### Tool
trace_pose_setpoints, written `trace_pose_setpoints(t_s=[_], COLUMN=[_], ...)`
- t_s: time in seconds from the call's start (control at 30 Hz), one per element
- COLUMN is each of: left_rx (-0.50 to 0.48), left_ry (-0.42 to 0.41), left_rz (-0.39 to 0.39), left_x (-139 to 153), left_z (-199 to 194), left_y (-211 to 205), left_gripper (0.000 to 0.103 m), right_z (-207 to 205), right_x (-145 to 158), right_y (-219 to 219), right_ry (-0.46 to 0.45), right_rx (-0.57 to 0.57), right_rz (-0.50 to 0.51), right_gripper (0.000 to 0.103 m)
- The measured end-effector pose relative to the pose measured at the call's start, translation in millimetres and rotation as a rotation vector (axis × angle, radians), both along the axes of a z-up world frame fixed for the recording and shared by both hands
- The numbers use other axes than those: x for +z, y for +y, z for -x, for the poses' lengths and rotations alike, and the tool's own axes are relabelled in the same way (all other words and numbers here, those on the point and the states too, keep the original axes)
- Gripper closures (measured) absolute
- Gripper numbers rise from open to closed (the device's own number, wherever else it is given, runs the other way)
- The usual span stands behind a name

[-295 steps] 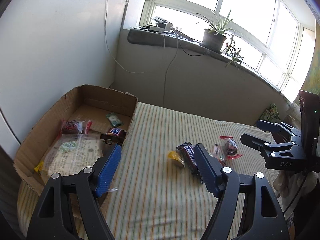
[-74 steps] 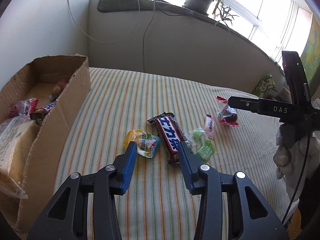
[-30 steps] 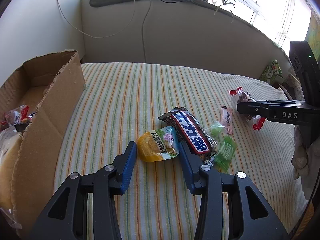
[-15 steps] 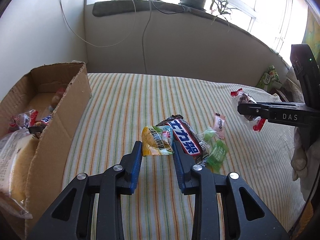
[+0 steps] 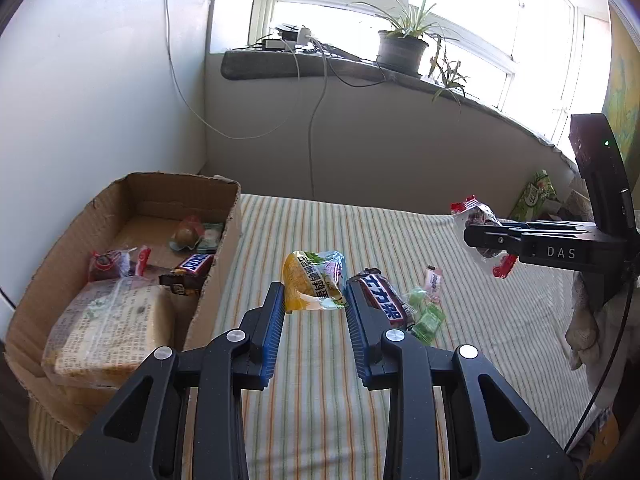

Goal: Organize snacks
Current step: 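Carry the pastry bag and yellow packet over the box and open both grippers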

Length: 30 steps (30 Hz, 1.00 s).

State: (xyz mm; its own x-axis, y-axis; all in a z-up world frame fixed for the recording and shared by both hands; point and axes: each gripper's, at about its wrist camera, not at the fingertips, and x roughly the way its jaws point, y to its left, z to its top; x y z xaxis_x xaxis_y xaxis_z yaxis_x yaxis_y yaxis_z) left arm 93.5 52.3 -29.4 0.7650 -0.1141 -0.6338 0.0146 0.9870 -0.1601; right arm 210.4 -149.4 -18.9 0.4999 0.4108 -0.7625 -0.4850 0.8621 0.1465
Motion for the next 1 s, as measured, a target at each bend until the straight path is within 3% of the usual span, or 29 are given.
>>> trace_pose_setpoints(t_s=[0.43,1.0], left_rx=[0.125,0.236], left_ry=[-0.056,-0.066], left_rz=[-0.007,-0.013], left_x=[16.3,15.2], left_z=[33.9,45.1], left_y=[62.2,124.1], left_gripper=[0.074,0.074], right_z=[16.6,14.7], right_x=[19.1,17.2], right_y=[72.7,177.3], right_ry=[-0.042,-0.042], right_rx=[0.102,0.239], right_rz=[-0.005,-0.005], right_gripper=[0.068,0.068])
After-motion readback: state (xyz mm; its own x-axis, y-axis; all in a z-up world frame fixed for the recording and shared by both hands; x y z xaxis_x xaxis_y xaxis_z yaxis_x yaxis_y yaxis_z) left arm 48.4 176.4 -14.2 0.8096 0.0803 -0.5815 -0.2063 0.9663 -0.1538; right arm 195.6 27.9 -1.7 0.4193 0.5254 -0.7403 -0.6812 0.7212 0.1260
